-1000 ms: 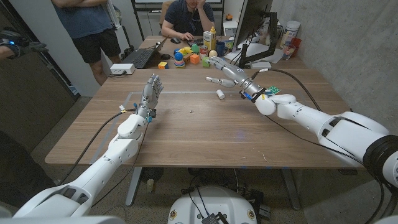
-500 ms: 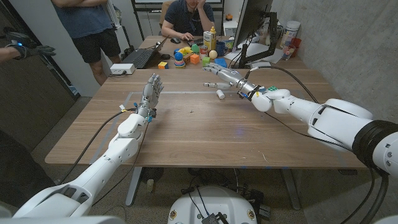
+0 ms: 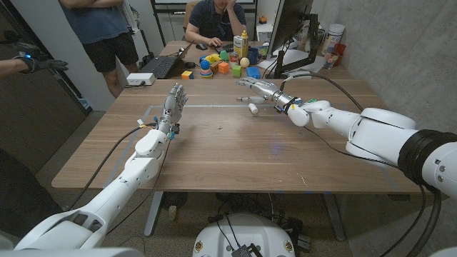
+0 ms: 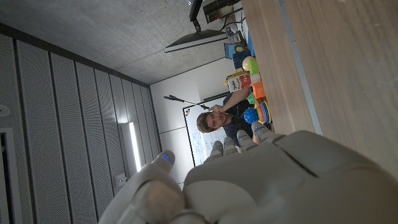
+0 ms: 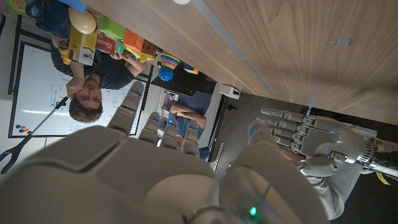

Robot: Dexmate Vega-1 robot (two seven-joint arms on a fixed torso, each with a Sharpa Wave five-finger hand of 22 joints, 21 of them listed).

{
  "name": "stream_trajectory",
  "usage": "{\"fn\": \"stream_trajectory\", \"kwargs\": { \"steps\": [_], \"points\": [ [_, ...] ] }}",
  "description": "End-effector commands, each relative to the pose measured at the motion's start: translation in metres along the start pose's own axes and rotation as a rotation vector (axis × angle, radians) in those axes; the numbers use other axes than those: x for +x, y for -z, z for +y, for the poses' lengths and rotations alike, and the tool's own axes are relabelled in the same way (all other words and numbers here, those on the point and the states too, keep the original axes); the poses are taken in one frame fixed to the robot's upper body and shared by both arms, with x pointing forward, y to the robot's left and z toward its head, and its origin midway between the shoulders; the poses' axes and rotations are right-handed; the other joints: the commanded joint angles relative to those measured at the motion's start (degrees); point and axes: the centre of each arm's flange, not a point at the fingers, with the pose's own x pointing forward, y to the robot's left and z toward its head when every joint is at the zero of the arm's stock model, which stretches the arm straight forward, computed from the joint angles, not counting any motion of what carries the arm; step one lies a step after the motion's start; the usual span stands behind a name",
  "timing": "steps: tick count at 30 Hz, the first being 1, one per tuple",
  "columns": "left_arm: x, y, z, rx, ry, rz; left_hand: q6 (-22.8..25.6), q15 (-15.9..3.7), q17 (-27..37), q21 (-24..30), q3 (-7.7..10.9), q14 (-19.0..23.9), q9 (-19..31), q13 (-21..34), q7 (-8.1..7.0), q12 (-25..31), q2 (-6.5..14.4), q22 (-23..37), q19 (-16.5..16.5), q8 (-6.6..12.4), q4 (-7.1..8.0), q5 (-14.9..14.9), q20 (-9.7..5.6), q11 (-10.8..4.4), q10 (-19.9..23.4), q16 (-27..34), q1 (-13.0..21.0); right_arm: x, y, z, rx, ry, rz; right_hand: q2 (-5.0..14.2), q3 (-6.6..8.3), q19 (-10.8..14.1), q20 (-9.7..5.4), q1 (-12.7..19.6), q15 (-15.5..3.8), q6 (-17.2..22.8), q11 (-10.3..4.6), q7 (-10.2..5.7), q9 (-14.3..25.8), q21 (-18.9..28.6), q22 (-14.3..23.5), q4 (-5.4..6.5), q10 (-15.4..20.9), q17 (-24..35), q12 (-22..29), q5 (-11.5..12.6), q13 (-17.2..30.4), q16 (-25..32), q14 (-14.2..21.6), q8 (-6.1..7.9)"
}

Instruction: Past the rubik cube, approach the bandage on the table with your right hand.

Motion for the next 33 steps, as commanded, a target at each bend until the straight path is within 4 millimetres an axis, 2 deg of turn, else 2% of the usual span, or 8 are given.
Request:
{"fn": "stream_trajectory", "kwargs": {
  "steps": [1,33],
  "points": [
    [0.002,-0.001,0.001,0.003,-0.003,0.002,-14.7,0.35,0.2,-0.3,-0.17,-12.9,0.2,0.2,0.11,0.4,7.3,0.3,-4.6,0.40,-0.05,0.4,-0.70,0.29,-14.5,0.3,0.0,-0.002,0.004,0.018,-0.048,-0.080,0.048,0.05,0.25,1.5,-0.06,1.5,-0.19,0.9,-0.38,-0.64,0.1,0.5,0.2,-0.78,0.7,0.1,0.4,0.3,0.1,0.2,0.7,0.47],
    [0.002,-0.002,0.001,0.003,-0.008,0.006,-14.6,0.40,0.2,-0.6,-0.37,-12.8,0.2,0.2,0.18,0.4,7.2,0.3,-4.4,0.37,-0.04,0.4,-0.62,0.37,-14.4,0.3,-0.1,-0.008,0.009,0.044,-0.091,-0.204,0.114,0.67,1.30,6.1,-0.09,6.0,-1.26,3.2,-0.93,-1.10,0.1,0.7,0.0,-3.16,3.4,0.0,0.8,1.7,0.1,0.5,3.5,0.90]
  ]
}}
